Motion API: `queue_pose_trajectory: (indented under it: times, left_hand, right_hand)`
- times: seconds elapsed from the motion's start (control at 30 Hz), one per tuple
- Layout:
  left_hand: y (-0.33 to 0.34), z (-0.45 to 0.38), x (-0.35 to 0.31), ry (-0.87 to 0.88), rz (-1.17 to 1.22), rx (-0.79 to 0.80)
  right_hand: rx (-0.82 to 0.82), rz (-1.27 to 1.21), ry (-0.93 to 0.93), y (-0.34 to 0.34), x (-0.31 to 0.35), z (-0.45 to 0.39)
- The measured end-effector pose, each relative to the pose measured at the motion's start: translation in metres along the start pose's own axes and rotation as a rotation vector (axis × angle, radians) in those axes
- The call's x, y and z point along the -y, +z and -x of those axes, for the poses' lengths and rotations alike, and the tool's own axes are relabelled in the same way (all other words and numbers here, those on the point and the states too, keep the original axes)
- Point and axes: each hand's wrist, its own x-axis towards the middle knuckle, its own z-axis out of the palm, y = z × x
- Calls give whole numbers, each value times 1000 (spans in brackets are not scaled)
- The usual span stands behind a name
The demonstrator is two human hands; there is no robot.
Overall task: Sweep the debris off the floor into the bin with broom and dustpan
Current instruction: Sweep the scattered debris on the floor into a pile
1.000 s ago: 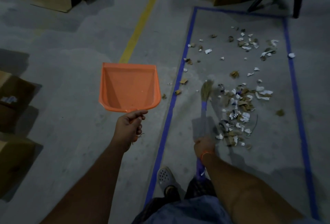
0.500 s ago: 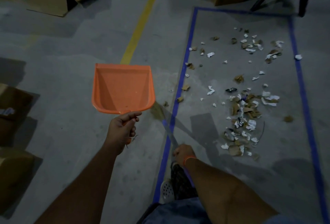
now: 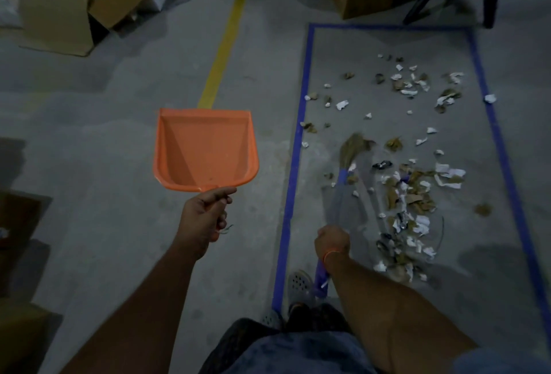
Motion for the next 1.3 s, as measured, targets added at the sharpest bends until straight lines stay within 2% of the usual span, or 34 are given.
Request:
queue_pose_trajectory:
  times: [0.13,0.3,0.4,0.5,0.57,0.7,0.8,1.1,1.23,1.3]
  left_hand:
    - [9,-24,-16,10,-14,30]
    - [11,-56,-28,28,-28,92]
    - [4,-81,-35,54,-40,127]
    - [-12,-113,-44,63,-43,144]
    - [-25,-139,-50,55,-31,138]
    - [-53,-189,-69,45,31,137]
    - [-76,-224,-85,16,9,131]
    - [-129,-298,-126,35,-37,161]
    - [-151,-322,-136,48,-24,140]
    - [-159,-336,-139,49,-32,134]
  right_hand:
    - [19,-93,-18,0,2,-12]
    - [180,-273,-24,2,27,-21]
    - [243,-228,13,7,42,-33]
    - [210,-213,83,12,59,-49]
    - [82,-260,154,11,76,-60]
    - [-85,-198,157,-1,123,-79]
    - [-85,-191,171,-10,164,-93]
    - [-15,-538,117,-16,299,-137]
    - [97,-535,185,-16,329,-164]
    - [16,-591,264,-12,329,-182]
